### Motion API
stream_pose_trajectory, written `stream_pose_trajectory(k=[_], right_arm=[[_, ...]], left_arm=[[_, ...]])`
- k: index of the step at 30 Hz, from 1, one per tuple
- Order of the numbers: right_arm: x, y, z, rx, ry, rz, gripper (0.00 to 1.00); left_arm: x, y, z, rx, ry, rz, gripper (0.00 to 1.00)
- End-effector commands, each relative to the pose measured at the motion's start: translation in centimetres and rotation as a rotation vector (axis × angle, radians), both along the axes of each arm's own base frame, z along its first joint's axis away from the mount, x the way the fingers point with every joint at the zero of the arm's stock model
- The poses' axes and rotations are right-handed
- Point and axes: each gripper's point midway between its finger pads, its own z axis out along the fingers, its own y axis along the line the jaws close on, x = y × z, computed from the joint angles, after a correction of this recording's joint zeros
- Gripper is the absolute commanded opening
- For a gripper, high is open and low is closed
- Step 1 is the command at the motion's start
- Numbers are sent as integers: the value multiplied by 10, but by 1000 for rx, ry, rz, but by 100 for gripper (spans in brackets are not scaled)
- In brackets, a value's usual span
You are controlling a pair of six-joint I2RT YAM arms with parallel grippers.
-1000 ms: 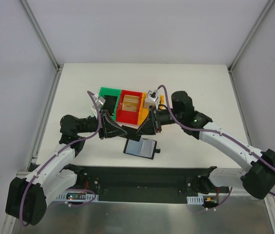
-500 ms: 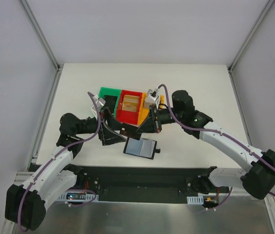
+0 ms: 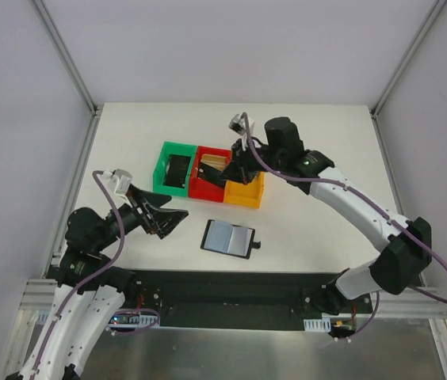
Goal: Take the credit cards out of the card holder
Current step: Place the credit card in the storage box.
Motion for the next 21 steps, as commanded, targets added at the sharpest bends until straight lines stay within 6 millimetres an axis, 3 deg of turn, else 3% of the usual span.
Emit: stream_pose_trajectory(k=[1,7,14,21], right_arm=[[27,17,-12,-46,-195,81,0],[51,45,-30,-54,-254,175,0],[76,86,-25,42,-290,216,0],[84,121,-47,47,-282,263,0]], left_arm=[[12,33,-31,69,92,242,99],[6,47,-38,75,92,315,99],[1,54,-38,70,98,350,99],[-5,64,-35,62,79,404,99]])
